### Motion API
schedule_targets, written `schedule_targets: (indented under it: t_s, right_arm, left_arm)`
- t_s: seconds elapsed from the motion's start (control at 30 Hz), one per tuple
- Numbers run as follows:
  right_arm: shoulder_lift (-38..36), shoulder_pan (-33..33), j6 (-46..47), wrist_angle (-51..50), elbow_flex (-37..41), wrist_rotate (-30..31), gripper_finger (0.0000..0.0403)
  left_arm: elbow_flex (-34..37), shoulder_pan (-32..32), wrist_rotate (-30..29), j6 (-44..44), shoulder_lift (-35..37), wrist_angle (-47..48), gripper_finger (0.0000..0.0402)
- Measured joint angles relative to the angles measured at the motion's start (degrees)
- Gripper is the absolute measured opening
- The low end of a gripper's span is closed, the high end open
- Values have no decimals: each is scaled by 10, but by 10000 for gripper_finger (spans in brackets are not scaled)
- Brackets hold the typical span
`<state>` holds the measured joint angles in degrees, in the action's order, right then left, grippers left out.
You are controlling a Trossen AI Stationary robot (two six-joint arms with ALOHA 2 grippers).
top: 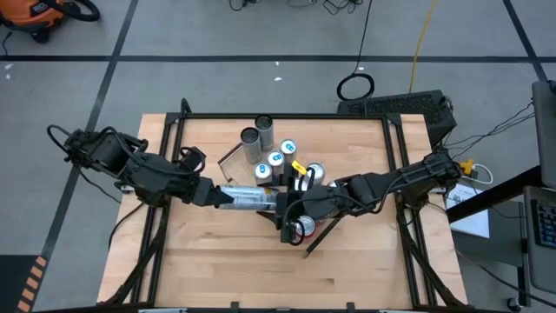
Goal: Place canned beverage on shelf
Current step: Put the white yellow soda can on the shelf aligned with the other white yellow soda can
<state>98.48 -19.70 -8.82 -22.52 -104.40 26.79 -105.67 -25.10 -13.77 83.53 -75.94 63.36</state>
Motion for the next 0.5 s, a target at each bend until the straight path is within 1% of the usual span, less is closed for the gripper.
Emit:
schedule_targets:
  t_s: [0.17,0.33,0.4,0.5]
  right_arm:
    - [0,0,0,0,0,0,255]
    - [0,0,-6,0,0,-11,241]
    - [0,0,-8,0,0,-11,240]
    - [0,0,-5,0,0,-13,239]
  left_arm:
    - [0,0,0,0,0,0,251]
    - [0,0,0,-2,0,1,255]
    - [0,0,0,-8,0,1,265]
    - [0,0,-5,-20,0,-2,291]
